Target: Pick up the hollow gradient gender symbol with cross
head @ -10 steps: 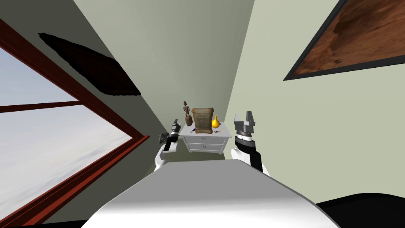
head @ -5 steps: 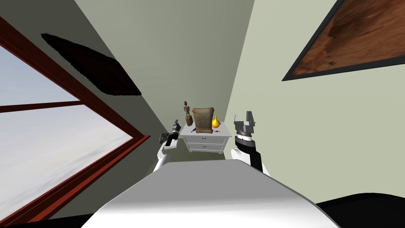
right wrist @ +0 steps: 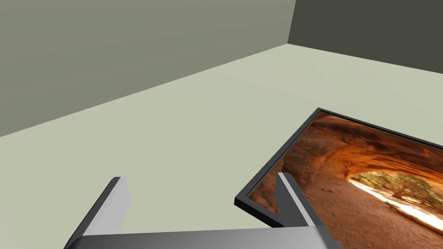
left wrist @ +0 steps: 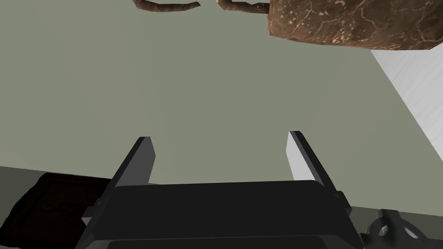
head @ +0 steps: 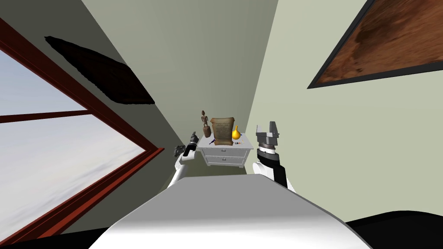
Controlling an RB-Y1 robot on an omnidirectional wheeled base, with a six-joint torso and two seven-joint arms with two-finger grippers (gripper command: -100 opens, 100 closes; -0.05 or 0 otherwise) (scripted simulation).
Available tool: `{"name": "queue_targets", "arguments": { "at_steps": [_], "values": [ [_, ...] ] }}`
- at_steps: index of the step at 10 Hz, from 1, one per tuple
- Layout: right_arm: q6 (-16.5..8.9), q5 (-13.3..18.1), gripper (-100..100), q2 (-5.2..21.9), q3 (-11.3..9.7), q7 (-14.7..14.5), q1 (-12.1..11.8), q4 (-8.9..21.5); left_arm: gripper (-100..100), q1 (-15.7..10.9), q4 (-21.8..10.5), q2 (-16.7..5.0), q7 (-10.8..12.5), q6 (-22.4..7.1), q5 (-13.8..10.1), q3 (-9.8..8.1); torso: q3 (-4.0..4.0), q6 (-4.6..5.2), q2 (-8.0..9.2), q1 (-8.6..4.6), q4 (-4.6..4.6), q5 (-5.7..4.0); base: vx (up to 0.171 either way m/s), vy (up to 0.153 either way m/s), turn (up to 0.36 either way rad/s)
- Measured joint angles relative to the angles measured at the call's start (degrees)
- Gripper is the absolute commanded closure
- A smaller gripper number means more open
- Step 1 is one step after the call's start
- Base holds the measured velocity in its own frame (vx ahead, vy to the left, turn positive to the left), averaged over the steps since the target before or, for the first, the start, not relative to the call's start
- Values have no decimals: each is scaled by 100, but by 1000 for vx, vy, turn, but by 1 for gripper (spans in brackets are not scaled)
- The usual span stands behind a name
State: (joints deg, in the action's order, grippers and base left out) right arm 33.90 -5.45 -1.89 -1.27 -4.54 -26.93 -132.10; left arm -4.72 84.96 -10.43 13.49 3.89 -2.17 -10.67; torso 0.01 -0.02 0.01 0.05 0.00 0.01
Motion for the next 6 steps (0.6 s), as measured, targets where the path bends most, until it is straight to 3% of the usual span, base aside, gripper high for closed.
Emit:
{"name": "queue_targets", "arguments": {
  "at_steps": [4,6],
  "values": [
    [0,0,0,0,0,0,0,0,-100,-447,-686,-103,194,-384,-137,-112,-1,1,-1,-1,0,-1,-6,12,-11],
    [0,0,0,0,0,0,0,0,-100,-633,-876,-57,266,-679,-178,-178,0,1,-1,-1,1,-1,-6,17,-16]
  ]
}}
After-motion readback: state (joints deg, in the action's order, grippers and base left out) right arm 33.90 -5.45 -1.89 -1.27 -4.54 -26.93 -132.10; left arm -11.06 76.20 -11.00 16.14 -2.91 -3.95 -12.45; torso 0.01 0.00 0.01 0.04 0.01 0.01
